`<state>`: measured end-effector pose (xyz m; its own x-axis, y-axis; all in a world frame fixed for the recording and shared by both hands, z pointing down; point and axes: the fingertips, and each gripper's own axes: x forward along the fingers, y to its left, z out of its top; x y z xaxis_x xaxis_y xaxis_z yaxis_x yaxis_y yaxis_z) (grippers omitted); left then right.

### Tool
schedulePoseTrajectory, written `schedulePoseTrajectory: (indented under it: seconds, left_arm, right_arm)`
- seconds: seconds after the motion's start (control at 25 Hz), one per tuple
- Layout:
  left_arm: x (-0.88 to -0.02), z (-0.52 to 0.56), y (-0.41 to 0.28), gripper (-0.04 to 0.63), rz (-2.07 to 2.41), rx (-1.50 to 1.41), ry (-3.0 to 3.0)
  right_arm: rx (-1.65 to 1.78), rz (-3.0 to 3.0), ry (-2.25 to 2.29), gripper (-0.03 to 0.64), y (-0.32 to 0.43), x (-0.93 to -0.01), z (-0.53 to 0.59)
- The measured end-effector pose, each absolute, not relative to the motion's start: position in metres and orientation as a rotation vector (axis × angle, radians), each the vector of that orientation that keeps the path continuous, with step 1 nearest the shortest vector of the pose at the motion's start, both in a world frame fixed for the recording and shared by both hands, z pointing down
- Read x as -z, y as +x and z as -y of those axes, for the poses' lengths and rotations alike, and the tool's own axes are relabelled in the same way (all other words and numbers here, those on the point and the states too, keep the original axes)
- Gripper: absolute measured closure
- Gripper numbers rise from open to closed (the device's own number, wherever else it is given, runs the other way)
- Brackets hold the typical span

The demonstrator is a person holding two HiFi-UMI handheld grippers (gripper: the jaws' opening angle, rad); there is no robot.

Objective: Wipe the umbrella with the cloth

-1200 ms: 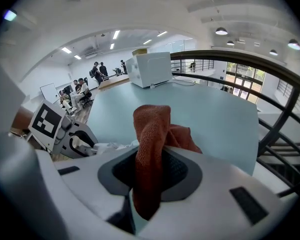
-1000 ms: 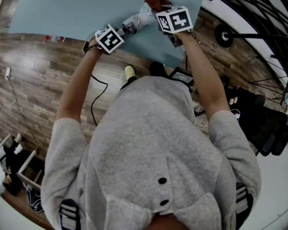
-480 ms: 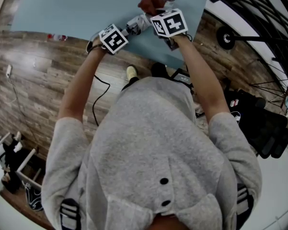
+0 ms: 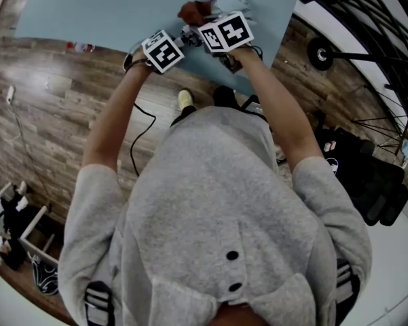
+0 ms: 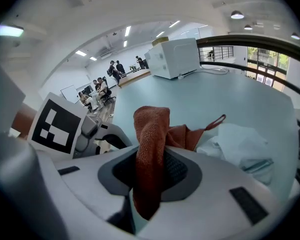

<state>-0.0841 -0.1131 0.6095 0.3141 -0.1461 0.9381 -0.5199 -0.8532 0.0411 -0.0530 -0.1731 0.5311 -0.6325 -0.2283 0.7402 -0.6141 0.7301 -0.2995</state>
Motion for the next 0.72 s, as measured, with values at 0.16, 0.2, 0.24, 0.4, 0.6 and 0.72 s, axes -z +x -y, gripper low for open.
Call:
schedulePoseTrajectory:
  seconds: [0.16, 0.2, 0.24, 0.4, 0.6, 0.72]
  left_arm:
    - [-0.611, 0.112, -0.085, 0.439, 0.593, -1.544, 2.249]
    - [-0.611, 0.111, -0.085, 0.439, 0.594, -1.542, 2.25]
    - [-0.611, 0.111, -0.085, 0.439, 0.597, -1.542, 2.25]
    - [-0.61, 0.112, -0.084, 0.439, 0.608, -1.545, 2.246]
    - [-0.611, 0.112, -0.085, 0.439, 0.607, -1.545, 2.246]
    - [-0.61, 0.113, -0.086, 0.439, 0.607, -1.543, 2.251]
  right_arm:
    - [-0.803, 2.235, 0.573, 0.517, -0.071, -0.533, 0.167]
    - [-0.856, 2.243, 0.564, 0.517, -0.075, -0.532, 0.166]
    - [-0.927, 2.256, 0.558, 0.517, -0.079, -0.531, 0.167]
    - [-1.426, 2.29, 0.594, 0.517, -0.085, -0.516, 0.187]
    - [-1.918, 2.008, 0.769, 0.517, -0.066, -0.54, 0.208]
    - [-1.77, 1.956, 0.851, 0.517, -0.059, -0.546, 0.214]
